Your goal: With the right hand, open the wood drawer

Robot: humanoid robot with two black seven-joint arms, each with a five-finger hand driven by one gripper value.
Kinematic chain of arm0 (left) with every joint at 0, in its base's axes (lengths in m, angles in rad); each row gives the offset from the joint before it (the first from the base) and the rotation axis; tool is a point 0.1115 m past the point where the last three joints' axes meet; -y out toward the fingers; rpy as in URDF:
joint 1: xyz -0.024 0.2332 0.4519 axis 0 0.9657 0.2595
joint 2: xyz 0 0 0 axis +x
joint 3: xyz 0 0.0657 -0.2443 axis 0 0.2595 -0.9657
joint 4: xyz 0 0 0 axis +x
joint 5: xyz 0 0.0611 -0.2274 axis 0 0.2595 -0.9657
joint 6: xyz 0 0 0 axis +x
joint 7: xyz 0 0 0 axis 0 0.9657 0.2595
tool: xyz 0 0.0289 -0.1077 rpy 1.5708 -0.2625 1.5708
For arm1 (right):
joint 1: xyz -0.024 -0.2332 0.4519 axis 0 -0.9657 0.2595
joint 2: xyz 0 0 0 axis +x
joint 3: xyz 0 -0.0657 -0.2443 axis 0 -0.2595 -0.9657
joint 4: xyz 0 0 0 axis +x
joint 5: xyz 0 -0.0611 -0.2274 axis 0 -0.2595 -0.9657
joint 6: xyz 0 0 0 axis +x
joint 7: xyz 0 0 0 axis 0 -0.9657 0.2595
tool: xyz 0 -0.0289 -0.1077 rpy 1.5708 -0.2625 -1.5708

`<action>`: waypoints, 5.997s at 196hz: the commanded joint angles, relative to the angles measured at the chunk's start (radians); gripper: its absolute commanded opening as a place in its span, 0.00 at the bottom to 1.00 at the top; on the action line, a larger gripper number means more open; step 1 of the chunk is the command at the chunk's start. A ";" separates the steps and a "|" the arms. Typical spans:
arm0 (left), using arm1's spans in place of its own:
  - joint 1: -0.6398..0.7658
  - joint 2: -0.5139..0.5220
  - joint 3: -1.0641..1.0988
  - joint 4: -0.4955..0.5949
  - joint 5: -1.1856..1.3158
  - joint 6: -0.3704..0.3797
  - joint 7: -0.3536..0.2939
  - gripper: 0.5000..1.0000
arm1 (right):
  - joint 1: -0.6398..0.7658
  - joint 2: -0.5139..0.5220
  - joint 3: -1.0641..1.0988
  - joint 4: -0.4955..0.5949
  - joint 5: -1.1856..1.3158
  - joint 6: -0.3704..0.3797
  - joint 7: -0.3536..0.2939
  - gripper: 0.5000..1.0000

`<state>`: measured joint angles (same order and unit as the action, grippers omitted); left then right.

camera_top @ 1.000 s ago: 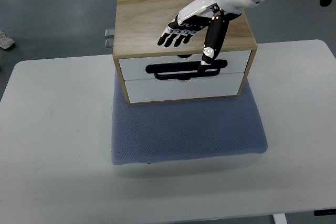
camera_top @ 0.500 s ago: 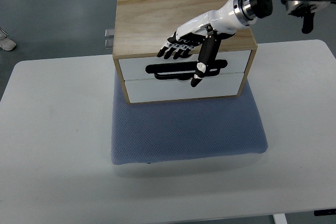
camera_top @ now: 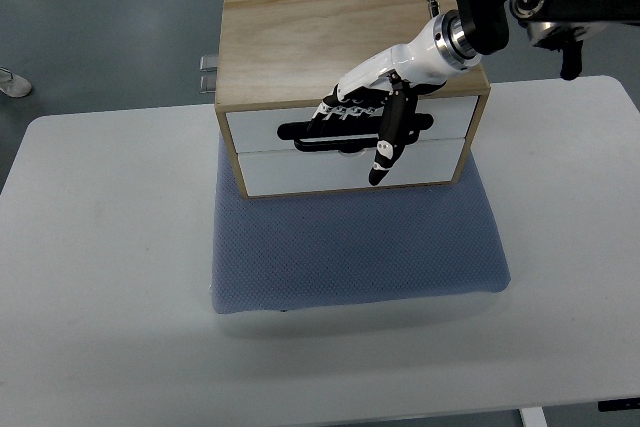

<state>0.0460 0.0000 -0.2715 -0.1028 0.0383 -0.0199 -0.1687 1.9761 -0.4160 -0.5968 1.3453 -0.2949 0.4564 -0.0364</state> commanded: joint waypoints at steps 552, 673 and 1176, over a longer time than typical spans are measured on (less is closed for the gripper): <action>0.000 0.000 0.000 0.000 0.000 0.000 0.000 1.00 | -0.086 -0.023 0.009 0.086 0.000 0.070 0.004 0.89; 0.000 0.000 0.000 0.000 0.000 0.000 0.000 1.00 | -0.056 -0.043 0.075 0.124 0.002 0.155 0.003 0.89; 0.000 0.000 0.000 0.000 0.000 0.000 0.000 1.00 | -0.789 -0.064 1.408 -0.712 0.250 -0.304 0.181 0.89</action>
<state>0.0463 0.0000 -0.2713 -0.1028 0.0383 -0.0199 -0.1688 1.2121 -0.4923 0.7980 0.7273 -0.1511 0.1858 0.1379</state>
